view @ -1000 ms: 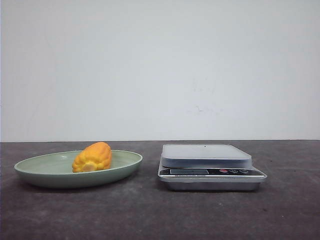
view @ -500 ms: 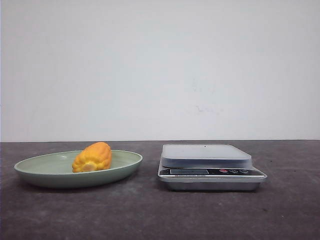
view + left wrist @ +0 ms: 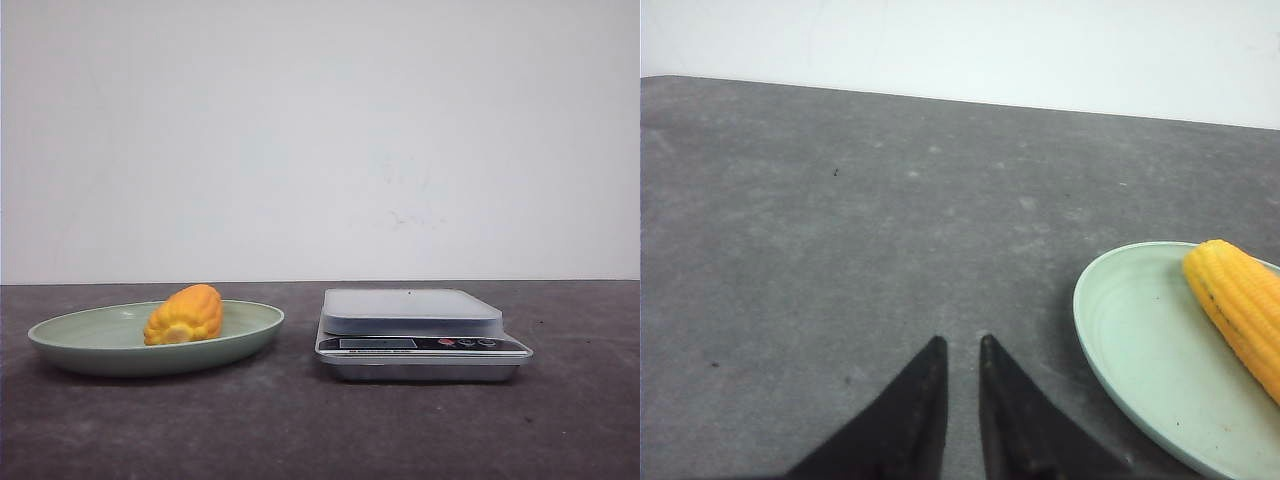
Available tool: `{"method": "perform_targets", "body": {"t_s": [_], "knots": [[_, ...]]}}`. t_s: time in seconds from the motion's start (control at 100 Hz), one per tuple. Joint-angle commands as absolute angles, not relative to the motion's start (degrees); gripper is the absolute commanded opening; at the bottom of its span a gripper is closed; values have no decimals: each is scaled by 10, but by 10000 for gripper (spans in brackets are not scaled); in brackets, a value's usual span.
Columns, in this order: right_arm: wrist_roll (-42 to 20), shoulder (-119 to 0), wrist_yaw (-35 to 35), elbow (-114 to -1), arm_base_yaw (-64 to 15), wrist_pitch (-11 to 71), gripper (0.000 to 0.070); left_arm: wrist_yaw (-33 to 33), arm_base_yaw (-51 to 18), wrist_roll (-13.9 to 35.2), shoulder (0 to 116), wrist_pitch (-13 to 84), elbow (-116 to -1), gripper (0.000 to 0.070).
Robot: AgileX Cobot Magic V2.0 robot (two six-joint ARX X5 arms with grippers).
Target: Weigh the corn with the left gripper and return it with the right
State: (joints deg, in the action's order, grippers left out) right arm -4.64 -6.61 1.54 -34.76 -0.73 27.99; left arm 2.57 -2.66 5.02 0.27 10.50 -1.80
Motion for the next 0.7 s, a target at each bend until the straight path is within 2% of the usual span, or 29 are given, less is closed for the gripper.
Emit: {"method": "perform_targets", "body": {"t_s": [0.0,0.18,0.37,0.69], "knots": [[-34,-46,15,-287,2,227,12,23,-27,41,2,107,-8,12],[-25,-2,15,-142,14,141,12,23,-27,41,2,107,-8,12],[-28,-2,-1,-49,8,90,12,23,-27,41,2,107,-8,12],[-50,-2,-5,-6,-21,104,13,23,-27,41,2,107,-8,12]]}}
